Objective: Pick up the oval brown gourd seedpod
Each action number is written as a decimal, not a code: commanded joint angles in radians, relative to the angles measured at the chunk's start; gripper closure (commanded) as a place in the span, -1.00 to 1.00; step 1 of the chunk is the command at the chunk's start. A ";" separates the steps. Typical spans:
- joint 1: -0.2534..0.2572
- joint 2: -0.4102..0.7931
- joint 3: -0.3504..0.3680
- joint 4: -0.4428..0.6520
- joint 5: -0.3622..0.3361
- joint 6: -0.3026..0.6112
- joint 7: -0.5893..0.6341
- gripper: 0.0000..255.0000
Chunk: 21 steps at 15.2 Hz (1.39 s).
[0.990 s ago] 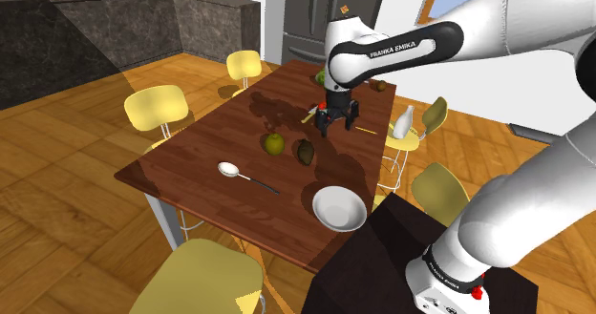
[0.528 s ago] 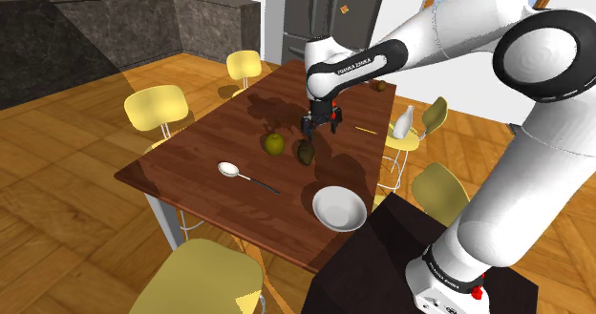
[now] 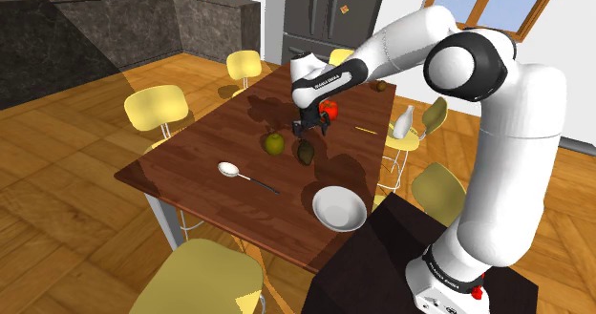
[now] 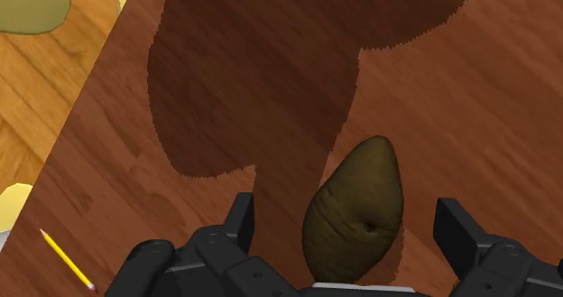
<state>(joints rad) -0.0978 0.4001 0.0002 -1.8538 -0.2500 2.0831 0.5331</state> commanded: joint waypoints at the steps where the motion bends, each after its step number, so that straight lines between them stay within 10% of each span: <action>1: 0.002 0.086 -0.012 0.083 -0.014 -0.003 0.020 -1.00; 10: -0.008 0.475 -0.069 0.541 -0.035 -0.093 0.061 -1.00; 20: -0.010 0.546 -0.070 0.560 -0.038 -0.042 0.077 -1.00; 21: -0.010 0.548 -0.070 0.562 -0.038 -0.043 0.076 1.00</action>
<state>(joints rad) -0.1075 0.9469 -0.0700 -1.2903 -0.2876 2.0376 0.6087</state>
